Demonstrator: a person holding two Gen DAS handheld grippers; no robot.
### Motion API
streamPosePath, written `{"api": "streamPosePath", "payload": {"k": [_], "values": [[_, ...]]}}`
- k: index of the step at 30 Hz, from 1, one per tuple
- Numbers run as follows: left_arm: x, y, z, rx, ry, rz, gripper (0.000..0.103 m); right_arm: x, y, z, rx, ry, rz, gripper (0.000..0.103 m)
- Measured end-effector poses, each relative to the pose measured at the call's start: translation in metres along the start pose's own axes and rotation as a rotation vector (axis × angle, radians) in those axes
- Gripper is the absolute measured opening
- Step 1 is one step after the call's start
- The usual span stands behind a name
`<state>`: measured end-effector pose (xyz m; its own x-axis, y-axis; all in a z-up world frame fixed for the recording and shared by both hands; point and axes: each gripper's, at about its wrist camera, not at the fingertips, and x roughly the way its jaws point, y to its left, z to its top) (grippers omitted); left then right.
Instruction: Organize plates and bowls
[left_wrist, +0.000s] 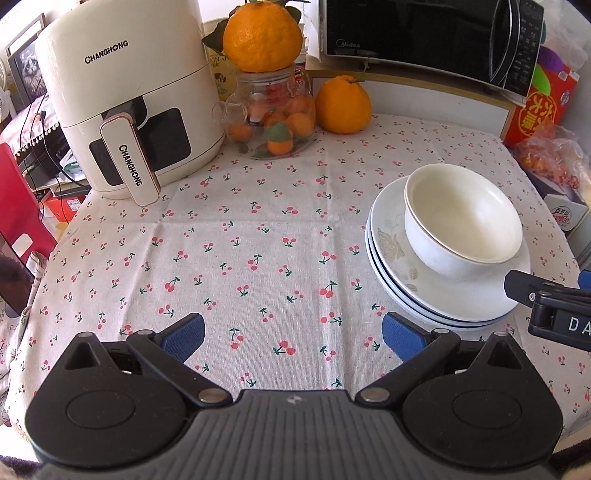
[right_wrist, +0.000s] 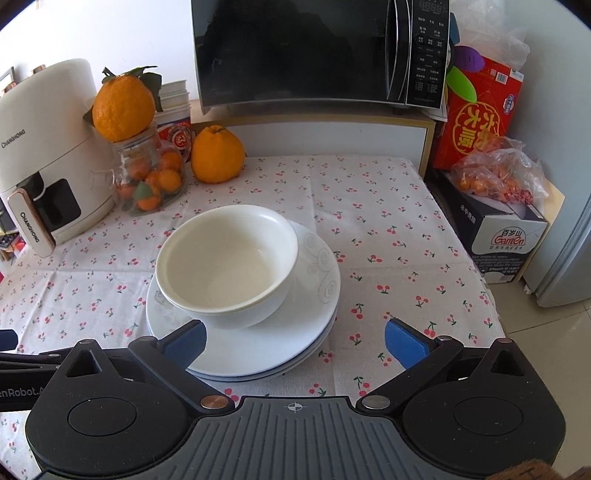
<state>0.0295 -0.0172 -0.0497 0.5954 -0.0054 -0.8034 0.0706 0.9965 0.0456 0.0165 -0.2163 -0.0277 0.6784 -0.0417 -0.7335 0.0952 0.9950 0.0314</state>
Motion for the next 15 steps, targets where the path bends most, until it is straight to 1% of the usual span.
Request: {"api": "streamPosePath", "payload": {"k": [9,15], "values": [[0.0101,-0.0059,-0.0015,0.011,0.035,0.002,0.103,0.0004,-0.0063,-0.0031,0.011,0.014,-0.007,0.103],[0.0087,-0.0091,-0.0017,0.020,0.031,0.003,0.103,-0.0016,-0.0061,-0.0031,0.010,0.006,-0.006,0.103]]}}
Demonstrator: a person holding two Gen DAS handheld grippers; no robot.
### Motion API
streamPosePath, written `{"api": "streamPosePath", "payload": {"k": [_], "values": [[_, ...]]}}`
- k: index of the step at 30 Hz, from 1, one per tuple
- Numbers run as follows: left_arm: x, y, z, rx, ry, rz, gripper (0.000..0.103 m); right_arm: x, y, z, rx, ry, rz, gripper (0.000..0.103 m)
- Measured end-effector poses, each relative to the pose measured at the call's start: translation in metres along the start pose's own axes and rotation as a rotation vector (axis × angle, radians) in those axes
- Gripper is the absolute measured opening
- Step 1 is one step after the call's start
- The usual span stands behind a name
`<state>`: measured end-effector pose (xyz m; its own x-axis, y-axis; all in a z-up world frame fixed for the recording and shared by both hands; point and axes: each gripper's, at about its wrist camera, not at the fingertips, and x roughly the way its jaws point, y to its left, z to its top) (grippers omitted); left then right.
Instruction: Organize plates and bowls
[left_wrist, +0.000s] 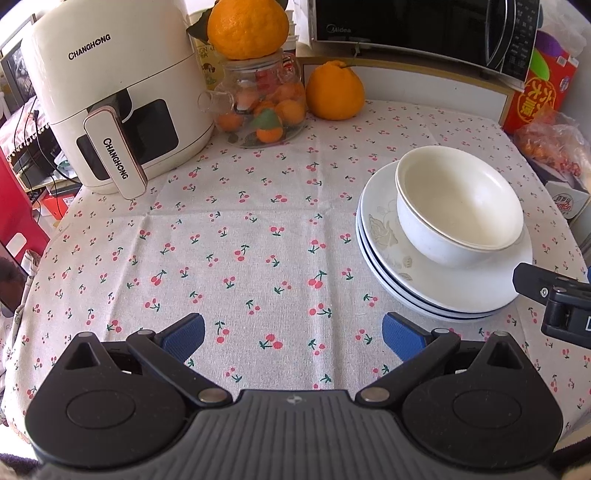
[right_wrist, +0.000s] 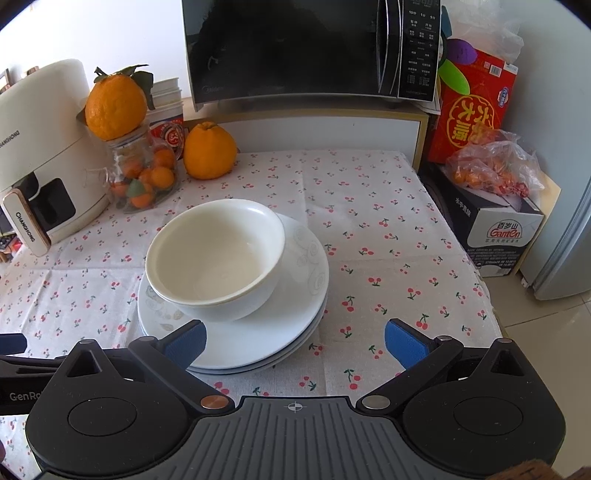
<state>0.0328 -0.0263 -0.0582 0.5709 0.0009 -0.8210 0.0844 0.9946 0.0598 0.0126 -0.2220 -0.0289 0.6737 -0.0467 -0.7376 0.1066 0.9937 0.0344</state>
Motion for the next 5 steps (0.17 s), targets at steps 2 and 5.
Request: {"api": "streamPosePath", "payload": {"k": [2,5], "values": [[0.0002,-0.0009,0.0001,0.004,-0.002,0.001,0.103,-0.0005,0.0010,-0.0007,-0.004,-0.001,0.000,0.103],[0.0010,-0.0014,0.0004,0.009,0.001,0.002,0.103,-0.0011,0.0025,-0.0009,-0.010,-0.003,0.001,0.103]]}}
